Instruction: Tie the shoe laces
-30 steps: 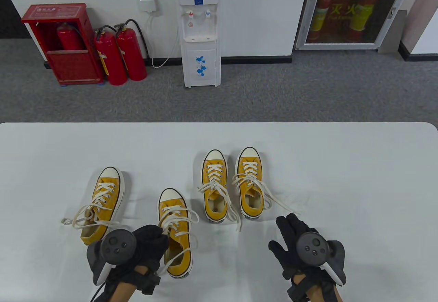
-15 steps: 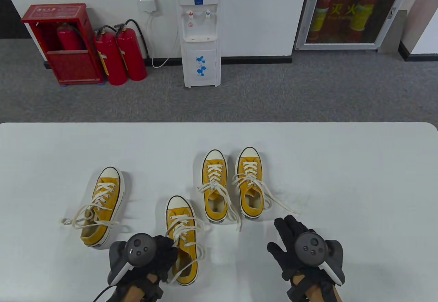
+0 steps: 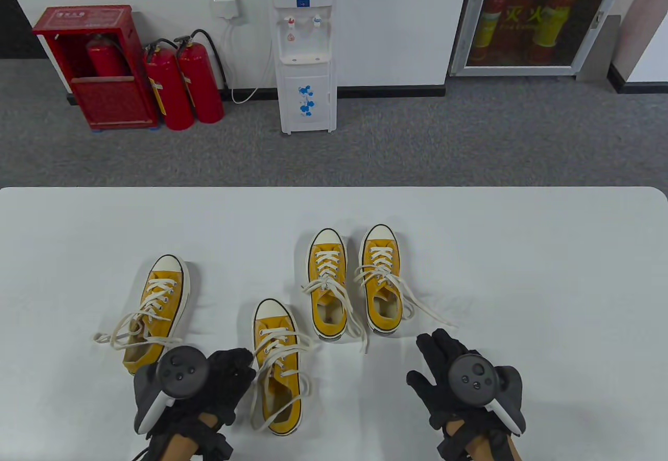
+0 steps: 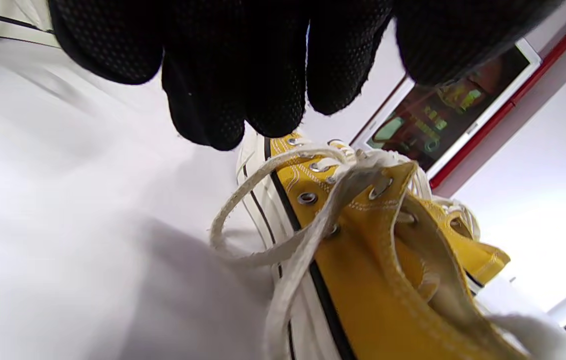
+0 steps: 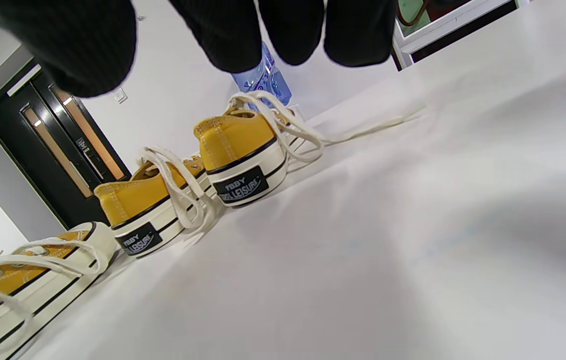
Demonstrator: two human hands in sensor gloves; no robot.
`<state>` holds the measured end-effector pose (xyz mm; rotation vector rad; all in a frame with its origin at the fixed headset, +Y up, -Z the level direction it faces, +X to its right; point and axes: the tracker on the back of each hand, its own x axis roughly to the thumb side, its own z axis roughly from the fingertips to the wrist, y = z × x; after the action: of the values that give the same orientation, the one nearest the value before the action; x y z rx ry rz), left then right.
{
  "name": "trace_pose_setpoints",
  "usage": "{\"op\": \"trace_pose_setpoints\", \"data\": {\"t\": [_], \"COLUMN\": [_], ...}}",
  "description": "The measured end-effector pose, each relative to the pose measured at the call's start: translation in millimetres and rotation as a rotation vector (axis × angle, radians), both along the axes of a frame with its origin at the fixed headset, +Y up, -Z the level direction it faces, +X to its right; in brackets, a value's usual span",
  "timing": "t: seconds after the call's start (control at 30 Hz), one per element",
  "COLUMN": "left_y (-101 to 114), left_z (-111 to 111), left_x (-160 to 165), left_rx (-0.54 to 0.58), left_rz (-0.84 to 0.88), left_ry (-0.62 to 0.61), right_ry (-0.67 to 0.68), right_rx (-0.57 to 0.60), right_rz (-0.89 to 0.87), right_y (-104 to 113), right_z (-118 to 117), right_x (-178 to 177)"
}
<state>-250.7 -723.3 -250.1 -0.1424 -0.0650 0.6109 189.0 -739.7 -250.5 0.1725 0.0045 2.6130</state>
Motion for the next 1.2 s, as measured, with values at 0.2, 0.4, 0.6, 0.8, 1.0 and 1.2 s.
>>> {"op": "trace_pose_setpoints", "data": {"t": [0.2, 0.4, 0.6, 0.8, 1.0, 1.2], "left_y": [-4.3, -18.9, -19.4, -14.3, -2.2, 6.9], "left_z": [-7.3, -17.0, -20.0, -18.5, -14.8, -9.3], "left_x": [10.8, 17.7, 22.6, 13.8, -9.5, -35.3], "left_rx": [-0.095, -0.193, -0.113, -0.082, -0.026, 0.047], "left_rz": [-0.001, -0.012, -0.009, 0.026, 0.181, 0.357], "left_ry": [-0.029, -0.021, 0.034, 0.046, 0.078, 0.128], "right_ry": [0.003, 0.012, 0.018, 0.019, 0.017, 0.013], "right_rx": [-0.009, -0.015, -0.019, -0.021, -0.024, -0.024], "right_rz": [0.003, 0.008, 0.011, 0.009, 0.006, 0.001], "right_y": [-0.5, -1.0, -1.5, -1.5, -1.9, -2.1], "right_z": [0.1, 0.2, -0.2, -0.2, -0.5, -0.9], "right_x": [-0.4, -1.5, -2.0, -2.3, -2.1, -1.1]}}
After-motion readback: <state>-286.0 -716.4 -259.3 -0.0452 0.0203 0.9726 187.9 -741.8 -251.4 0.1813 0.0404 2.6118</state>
